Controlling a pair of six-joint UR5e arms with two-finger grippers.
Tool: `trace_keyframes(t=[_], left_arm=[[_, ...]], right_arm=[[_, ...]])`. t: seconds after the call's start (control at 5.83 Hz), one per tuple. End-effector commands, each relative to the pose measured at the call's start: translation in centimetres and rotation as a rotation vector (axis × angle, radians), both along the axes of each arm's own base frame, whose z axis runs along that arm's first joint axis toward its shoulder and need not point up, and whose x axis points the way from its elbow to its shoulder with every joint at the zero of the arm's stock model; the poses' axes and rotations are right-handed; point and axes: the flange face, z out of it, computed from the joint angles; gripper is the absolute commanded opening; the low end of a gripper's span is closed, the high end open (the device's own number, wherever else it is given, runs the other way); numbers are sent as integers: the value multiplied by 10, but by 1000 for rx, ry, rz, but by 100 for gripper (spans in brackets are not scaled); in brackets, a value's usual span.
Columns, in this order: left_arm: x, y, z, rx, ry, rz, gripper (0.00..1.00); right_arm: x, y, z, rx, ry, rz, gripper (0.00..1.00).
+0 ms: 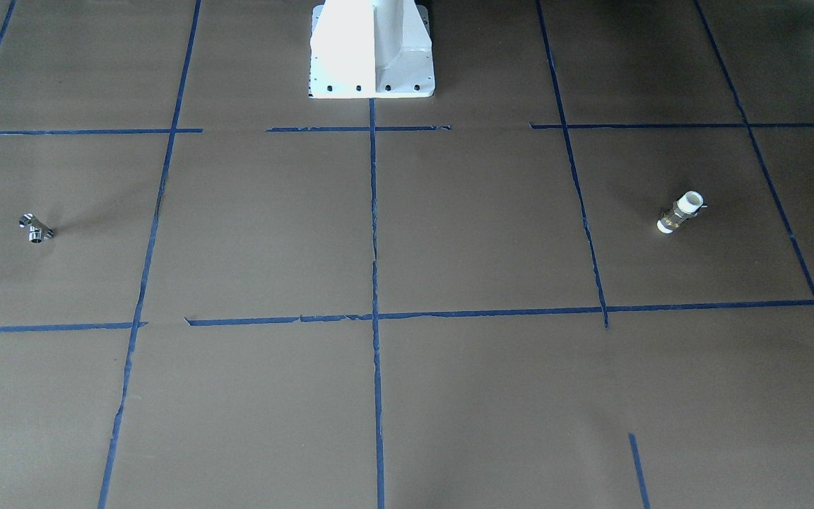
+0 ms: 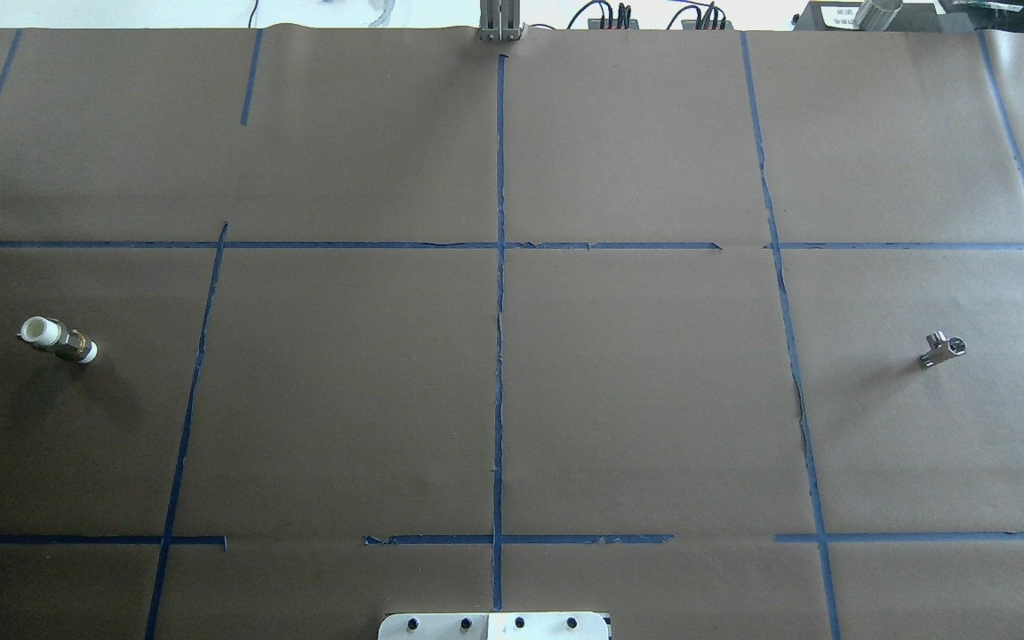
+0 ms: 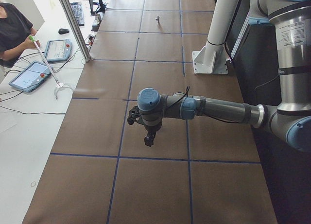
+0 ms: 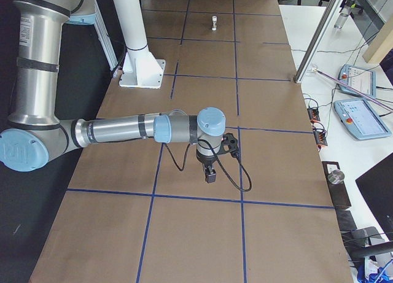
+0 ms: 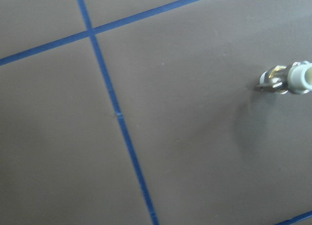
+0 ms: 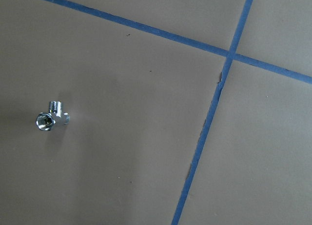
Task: Assemble PPR valve and pipe with both arms
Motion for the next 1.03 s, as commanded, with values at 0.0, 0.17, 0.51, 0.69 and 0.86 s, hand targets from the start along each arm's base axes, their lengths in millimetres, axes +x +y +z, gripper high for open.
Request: trace_keyframes(t=[0.0, 0.17, 0.51, 0.69, 0.86], left_arm=[[87, -21, -43, -121, 10, -84, 100], [139, -22, -63, -173, 5, -118, 100], [178, -24, -71, -139, -34, -196, 100], [187, -22, -60, -144, -56, -187, 100], [196, -22, -56, -115, -77, -191, 100]], right_arm=[[-2, 0, -3, 3, -19, -3, 100], [-4, 0, -4, 11, -21, -11, 100], [-10, -5, -8, 19, -22, -24, 100], [-11, -5, -8, 16, -20, -22, 100], [-11, -5, -7, 14, -20, -23, 100]])
